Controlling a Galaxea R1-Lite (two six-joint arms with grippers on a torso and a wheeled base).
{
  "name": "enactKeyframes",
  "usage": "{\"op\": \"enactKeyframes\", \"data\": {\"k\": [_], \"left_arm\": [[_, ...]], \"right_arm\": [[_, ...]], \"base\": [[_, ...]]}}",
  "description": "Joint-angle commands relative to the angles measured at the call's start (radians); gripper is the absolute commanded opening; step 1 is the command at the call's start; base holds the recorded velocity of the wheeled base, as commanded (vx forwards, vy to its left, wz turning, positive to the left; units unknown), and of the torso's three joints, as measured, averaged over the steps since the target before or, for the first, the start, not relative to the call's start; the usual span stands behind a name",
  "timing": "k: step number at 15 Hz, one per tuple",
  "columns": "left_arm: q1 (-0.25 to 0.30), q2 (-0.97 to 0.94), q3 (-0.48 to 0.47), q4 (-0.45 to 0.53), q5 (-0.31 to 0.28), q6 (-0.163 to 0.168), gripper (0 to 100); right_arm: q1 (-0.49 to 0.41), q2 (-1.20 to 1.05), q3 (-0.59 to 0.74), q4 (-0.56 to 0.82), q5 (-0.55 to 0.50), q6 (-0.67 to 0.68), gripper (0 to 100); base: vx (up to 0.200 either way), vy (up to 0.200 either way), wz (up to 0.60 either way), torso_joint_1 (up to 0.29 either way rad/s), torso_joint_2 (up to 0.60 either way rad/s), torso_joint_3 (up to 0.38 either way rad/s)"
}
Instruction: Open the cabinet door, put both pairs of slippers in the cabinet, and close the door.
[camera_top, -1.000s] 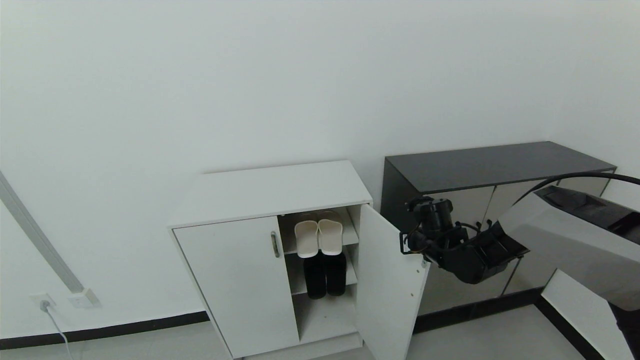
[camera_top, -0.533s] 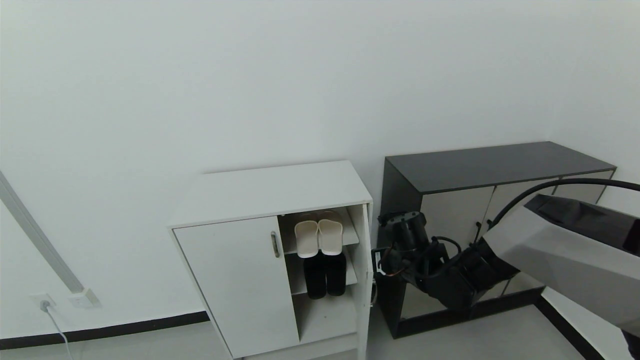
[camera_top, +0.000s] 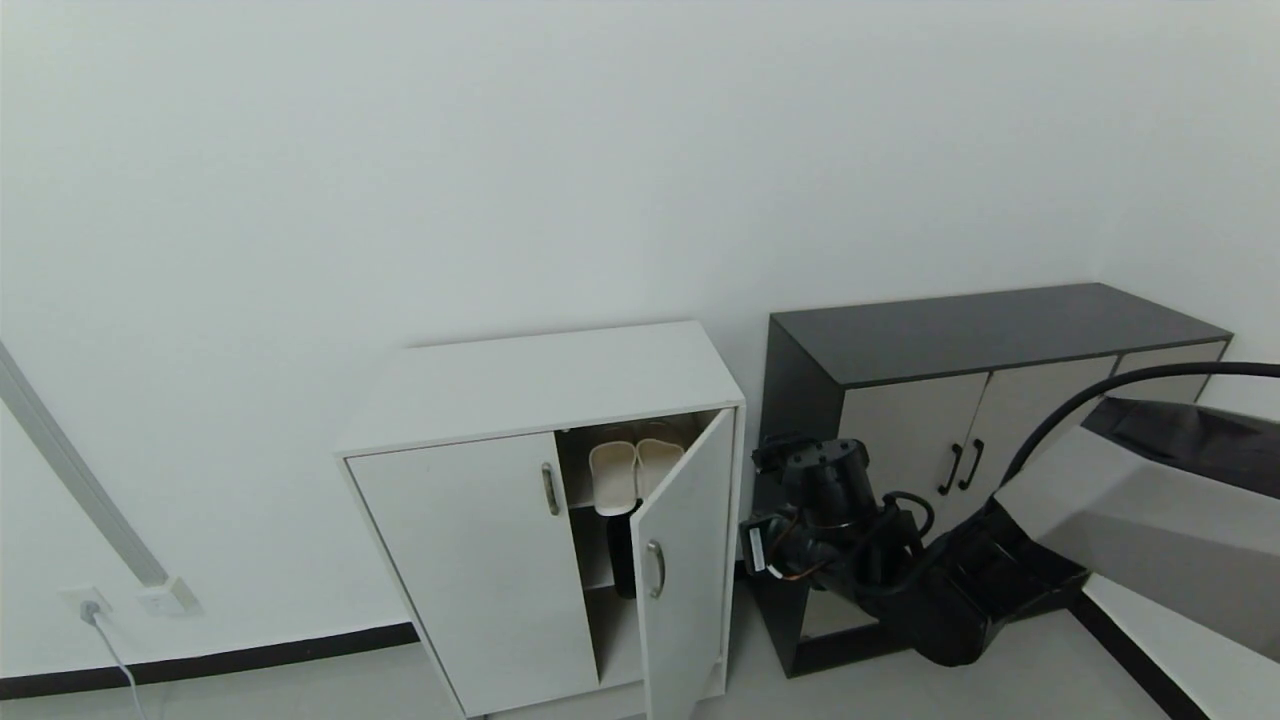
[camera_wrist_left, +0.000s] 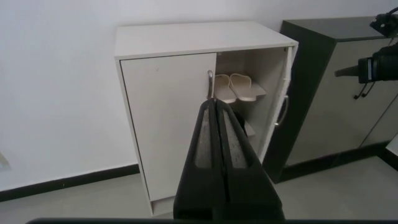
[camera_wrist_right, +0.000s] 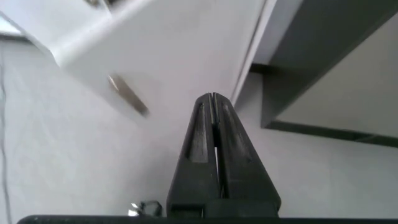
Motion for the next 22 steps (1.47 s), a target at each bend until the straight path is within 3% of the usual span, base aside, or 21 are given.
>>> {"op": "enactKeyframes", "data": {"k": [1, 7, 13, 22], "left_arm": [[0.000, 0.001, -0.001, 0.000, 0.000, 0.000, 0], [0.000, 0.001, -0.001, 0.000, 0.000, 0.000, 0], [0.000, 0.001, -0.001, 0.000, 0.000, 0.000, 0], [0.000, 0.001, -0.001, 0.000, 0.000, 0.000, 0]], "right_arm": [[0.005, -0.028, 0.025, -0.002, 0.002, -0.003, 0], [0.009, -0.031, 0.058, -0.034, 0.004, -0.001, 0], [0.009, -0.031, 0.059, -0.043, 0.031, 0.002, 0], [0.009, -0.031, 0.228, -0.246, 0.025, -0.004, 0]], "base": [[0.000, 0.000, 0.00, 0.000, 0.00, 0.000], [0.000, 0.000, 0.00, 0.000, 0.00, 0.000], [0.000, 0.000, 0.60, 0.003, 0.00, 0.003], [0.000, 0.000, 0.00, 0.000, 0.00, 0.000]]}}
